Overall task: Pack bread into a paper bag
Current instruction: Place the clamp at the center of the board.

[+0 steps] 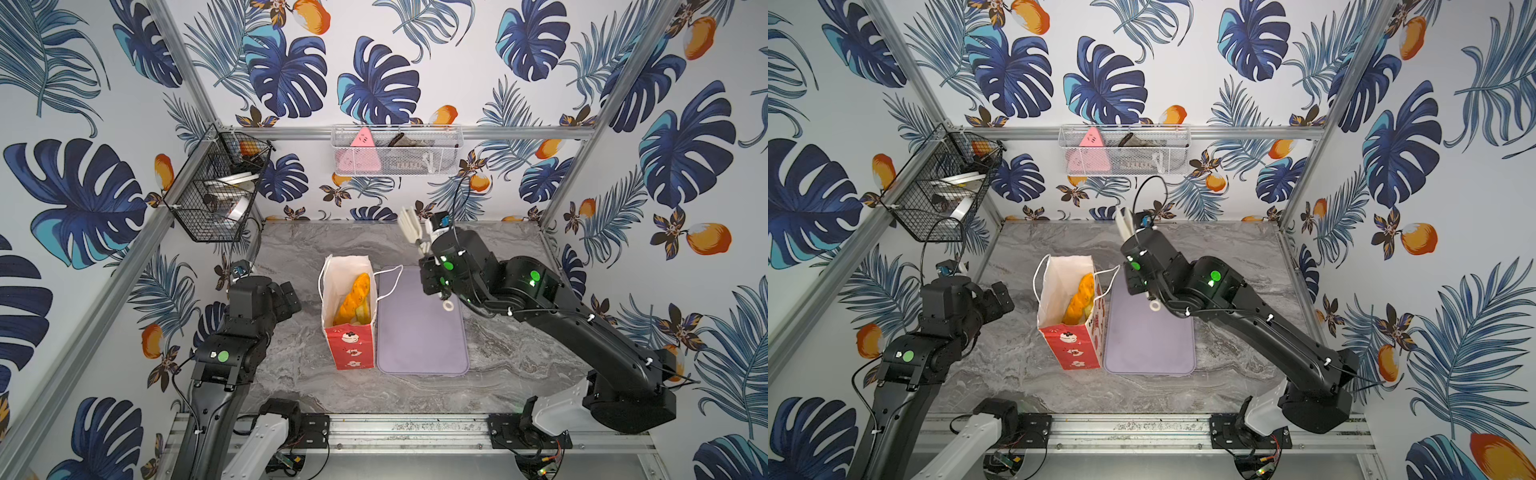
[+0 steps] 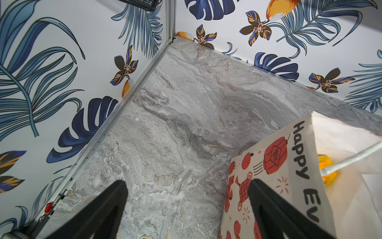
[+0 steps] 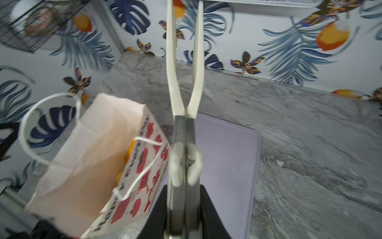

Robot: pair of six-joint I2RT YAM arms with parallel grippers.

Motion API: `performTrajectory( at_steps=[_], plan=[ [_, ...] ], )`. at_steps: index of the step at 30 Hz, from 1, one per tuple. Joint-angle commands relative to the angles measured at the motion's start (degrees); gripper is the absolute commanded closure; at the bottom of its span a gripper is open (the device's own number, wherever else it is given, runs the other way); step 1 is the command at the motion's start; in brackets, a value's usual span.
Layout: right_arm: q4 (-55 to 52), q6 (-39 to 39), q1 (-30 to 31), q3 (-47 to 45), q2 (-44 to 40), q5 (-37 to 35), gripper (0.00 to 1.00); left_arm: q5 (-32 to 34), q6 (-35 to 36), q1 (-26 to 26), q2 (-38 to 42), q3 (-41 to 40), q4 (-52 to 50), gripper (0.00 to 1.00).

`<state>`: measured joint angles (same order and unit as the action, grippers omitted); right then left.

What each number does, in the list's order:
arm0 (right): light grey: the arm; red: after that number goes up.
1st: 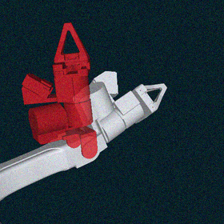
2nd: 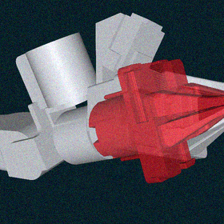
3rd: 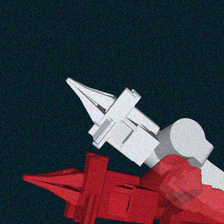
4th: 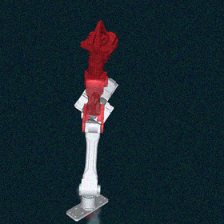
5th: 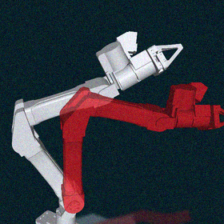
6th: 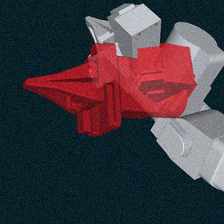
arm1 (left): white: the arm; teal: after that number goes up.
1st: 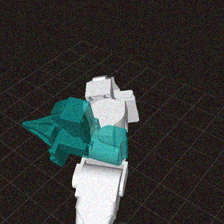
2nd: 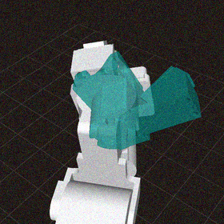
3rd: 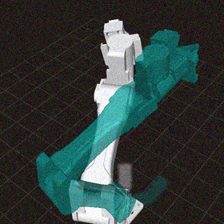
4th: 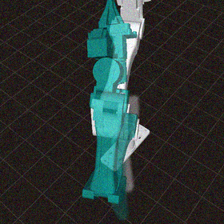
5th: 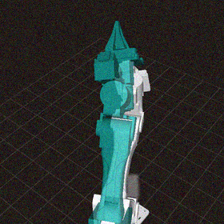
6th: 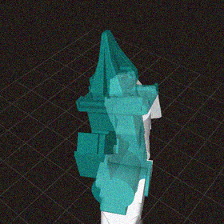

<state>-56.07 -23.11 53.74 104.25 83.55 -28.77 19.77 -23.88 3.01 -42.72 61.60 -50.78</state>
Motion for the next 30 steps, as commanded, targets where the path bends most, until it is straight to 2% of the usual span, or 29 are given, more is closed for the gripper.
performTrajectory(
  at_steps=[1,5,11,16,23,30],
  plan=[
    [2.07,-0.67,-7.55,-4.28,-2.47,1.65,1.0,0.8,0.09,-0.1,0.27,0.36,-0.02,0.01],
    [4.15,0.37,-19.11,-10.47,-3.13,8.37,1.0,0.86,0.05,-0.1,0.18,0.3,-0.17,0.01],
    [6.77,1.84,-29.93,-18.5,-0.34,17.19,1.0,1.16,0.06,-0.1,-0.11,0.18,-0.02,0.01],
    [8.83,1.71,-33.7,-26.47,2.14,20.81,1.0,1.25,-0.14,-0.1,-0.08,-0.34,0.32,0.01],
    [12.18,0.17,-35.72,-38.17,3.94,22.74,1.0,1.24,-0.12,-0.1,-0.42,-1.04,0.93,0.01],
    [14.26,0.61,-36.07,-43.06,5.91,24.97,1.0,0.42,-0.21,-0.1,-1.13,-1.82,2.23,0.01]
  ],
)
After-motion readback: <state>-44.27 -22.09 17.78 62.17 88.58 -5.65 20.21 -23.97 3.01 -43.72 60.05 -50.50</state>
